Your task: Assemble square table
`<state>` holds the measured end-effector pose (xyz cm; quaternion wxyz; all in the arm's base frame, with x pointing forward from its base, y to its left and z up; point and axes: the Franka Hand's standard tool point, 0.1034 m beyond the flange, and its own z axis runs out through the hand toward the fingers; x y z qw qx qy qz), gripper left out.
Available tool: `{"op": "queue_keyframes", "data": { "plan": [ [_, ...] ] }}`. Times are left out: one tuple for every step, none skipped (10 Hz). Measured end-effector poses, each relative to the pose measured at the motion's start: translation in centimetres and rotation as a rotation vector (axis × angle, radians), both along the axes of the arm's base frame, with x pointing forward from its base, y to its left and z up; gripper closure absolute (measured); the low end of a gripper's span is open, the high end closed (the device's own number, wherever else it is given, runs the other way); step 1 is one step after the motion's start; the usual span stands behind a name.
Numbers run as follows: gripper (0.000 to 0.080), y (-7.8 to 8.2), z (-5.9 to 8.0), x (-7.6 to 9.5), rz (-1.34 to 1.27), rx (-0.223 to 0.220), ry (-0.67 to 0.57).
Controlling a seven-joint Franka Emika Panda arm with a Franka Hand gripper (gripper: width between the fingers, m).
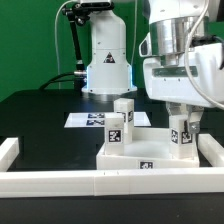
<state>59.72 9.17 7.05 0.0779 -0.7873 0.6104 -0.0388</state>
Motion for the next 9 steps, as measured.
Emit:
{"op": "queue_keyframes", "data": {
  "plan": [
    [0.0506,0.07,0.0,-0.01,-0.03,0.008,0.002],
    [0.0506,0.14,0.0,-0.03,-0.096,0.021,0.007],
    [0.0506,0.2,0.0,-0.05,-0.141,0.031,0.01],
    [0.0506,0.53,-0.1,-0.35,-0.362,0.076,0.031],
    [0.0506,0.4,-0.13,-0.35,-0.467,0.1,0.025],
    [0.0506,0.28,-0.14,-0.33,-0.552,0.123,0.024],
    [0.0506,0.33,-0.17,-0.29,-0.69,0.156,0.024],
    [0.0506,0.36,-0.16,-0.35,-0.765,0.172,0.023],
    [0.0506,0.21,-0.19,-0.42,-0.815,0.178,0.032]
  ]
}}
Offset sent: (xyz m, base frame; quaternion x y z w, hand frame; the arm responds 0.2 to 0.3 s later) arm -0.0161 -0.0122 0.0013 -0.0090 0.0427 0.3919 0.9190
